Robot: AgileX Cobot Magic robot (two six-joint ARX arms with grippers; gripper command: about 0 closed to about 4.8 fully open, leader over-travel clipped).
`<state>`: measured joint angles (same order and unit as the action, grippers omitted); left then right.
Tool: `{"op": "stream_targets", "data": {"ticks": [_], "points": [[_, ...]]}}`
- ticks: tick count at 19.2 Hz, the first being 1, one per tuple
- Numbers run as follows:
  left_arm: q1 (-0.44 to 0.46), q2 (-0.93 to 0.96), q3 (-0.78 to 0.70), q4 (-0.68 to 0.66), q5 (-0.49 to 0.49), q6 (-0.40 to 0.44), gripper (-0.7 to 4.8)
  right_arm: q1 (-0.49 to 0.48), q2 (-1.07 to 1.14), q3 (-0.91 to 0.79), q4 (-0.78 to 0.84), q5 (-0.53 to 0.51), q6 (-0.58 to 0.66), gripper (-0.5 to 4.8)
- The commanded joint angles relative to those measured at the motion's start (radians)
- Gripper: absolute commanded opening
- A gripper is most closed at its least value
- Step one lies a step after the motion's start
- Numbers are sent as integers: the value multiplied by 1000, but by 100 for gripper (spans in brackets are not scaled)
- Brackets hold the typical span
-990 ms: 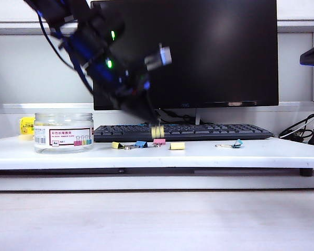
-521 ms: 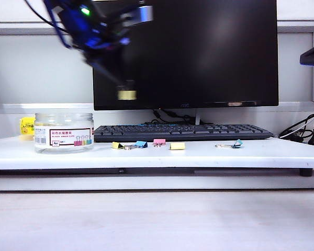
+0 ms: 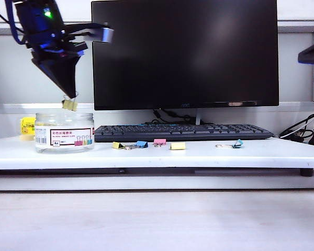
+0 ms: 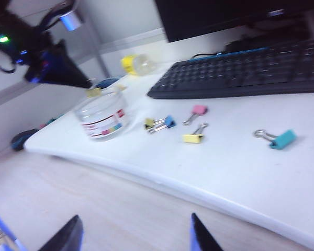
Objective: Pick up the clips with the largest number of clips of the same color on the table and place them in a round transparent plastic box.
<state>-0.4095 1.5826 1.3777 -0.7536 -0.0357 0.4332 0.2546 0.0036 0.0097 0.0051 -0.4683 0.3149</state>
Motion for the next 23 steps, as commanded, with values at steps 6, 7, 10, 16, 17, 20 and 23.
{"op": "stream_targets", "data": {"ticks": [6,7,10,16,17,20,23], "points": [[58,31,1,-23,126,-26,43,1,-2,3,-1,-6,3,264],[58,31,1,-15,126,-26,60,1,-2,3,-3,-6,3,264],[58,31,1,-3,121,-28,63,1,-2,3,-10,-7,3,264],[52,20,12,22,139,-52,136,1,-2,3,-11,-10,3,264],[49,11,35,18,175,-60,136,1,-2,3,-11,-10,3,264],[42,6,113,15,328,-110,135,1,-2,3,-12,-10,3,264],[7,6,163,58,465,-188,128,1,-2,3,-13,-9,3,264]]}}
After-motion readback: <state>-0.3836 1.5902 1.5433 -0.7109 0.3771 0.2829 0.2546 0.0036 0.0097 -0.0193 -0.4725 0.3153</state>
